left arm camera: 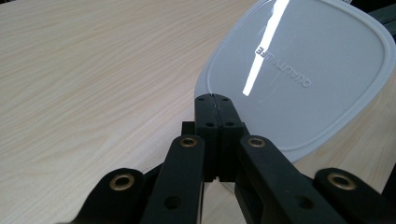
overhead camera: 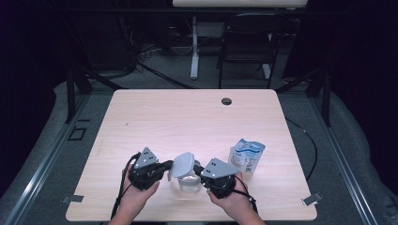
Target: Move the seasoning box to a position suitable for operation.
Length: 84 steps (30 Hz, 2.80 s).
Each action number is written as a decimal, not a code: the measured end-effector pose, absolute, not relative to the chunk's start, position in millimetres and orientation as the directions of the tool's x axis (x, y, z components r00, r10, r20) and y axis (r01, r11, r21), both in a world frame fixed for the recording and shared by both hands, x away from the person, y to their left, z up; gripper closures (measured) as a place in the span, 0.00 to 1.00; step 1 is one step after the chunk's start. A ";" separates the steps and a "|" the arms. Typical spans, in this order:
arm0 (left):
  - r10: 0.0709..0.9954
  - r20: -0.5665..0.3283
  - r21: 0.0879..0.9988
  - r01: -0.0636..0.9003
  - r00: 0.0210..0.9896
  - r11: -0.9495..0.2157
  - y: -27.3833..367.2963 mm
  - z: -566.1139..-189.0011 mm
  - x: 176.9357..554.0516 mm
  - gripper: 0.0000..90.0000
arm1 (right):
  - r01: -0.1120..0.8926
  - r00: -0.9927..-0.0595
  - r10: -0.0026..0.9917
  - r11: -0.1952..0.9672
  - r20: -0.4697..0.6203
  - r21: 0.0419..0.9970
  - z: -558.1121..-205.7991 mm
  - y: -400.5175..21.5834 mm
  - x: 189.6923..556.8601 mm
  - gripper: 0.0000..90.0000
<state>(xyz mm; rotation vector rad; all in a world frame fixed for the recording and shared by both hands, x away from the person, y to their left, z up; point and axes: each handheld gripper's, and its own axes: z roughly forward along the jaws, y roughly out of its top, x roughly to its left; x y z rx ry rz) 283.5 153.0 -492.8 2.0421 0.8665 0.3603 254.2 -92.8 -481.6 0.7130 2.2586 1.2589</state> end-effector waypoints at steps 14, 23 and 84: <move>0.699 -0.061 0.804 0.450 0.713 -0.388 154.5 -496.8 281.1 1.00 | 0.209 -0.763 0.631 0.448 -0.142 0.869 -475.7 -90.0 253.5 1.00; 0.699 -0.065 0.804 0.452 0.712 -0.386 154.7 -498.3 279.8 1.00 | 0.198 -0.764 0.627 0.453 -0.153 0.869 -471.0 -88.0 252.3 1.00; 0.654 0.005 0.754 0.427 0.757 -0.500 156.2 -502.9 280.4 1.00 | 0.165 -0.770 0.615 0.448 -0.169 0.879 -463.2 -77.3 251.4 0.99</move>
